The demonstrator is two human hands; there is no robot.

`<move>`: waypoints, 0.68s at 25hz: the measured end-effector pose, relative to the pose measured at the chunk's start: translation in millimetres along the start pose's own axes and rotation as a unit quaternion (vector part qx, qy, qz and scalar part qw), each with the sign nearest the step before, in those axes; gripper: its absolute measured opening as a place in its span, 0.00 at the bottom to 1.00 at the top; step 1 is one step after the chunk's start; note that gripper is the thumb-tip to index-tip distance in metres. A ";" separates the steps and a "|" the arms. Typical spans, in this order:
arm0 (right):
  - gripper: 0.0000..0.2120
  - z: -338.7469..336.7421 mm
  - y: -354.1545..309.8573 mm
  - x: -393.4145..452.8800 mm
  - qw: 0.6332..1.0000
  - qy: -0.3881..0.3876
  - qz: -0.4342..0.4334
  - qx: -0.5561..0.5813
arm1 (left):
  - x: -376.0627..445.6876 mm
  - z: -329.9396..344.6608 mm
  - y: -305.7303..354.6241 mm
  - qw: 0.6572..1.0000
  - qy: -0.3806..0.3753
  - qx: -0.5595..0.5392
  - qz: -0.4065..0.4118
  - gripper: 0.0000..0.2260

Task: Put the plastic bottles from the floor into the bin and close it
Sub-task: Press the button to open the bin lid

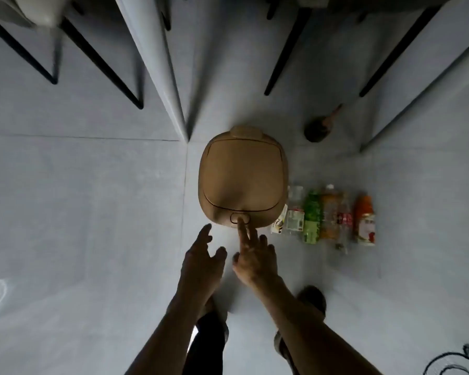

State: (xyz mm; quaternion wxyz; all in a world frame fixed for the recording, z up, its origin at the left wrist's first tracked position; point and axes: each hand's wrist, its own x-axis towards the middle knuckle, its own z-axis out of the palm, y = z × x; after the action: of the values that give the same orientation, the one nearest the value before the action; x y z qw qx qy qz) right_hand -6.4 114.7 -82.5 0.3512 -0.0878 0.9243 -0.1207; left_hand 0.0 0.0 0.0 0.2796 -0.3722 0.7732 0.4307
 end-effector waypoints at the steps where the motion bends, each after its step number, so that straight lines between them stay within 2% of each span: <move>1: 0.43 7.4 2.2 11.7 1.000 -0.010 0.015 -0.004 | 13.8 4.8 -7.1 1.000 -0.003 0.000 0.007 0.27; 7: 0.40 25.7 1.5 24.6 0.998 0.000 0.028 -0.055 | 41.2 22.9 -33.5 0.999 -0.038 0.015 0.014 0.26; 10: 0.39 14.6 12.1 22.7 0.999 -0.006 0.035 -0.001 | 37.3 26.3 -33.0 0.998 -0.057 0.023 0.005 0.24; 13: 0.32 -10.4 42.4 -8.9 0.995 0.072 0.014 0.070 | 8.0 33.4 -19.7 0.992 -0.109 0.057 0.026 0.21; 17: 0.27 -34.4 107.6 -46.8 0.981 0.115 0.104 0.119 | -15.7 70.5 11.9 0.980 -0.160 0.096 0.064 0.20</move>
State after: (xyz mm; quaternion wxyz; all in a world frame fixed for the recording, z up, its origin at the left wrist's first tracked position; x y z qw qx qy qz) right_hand -3.3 234.6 -58.9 0.2607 0.0654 0.9417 -0.2023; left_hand 7.0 71.1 -16.1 0.4058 -0.2196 0.7787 0.4252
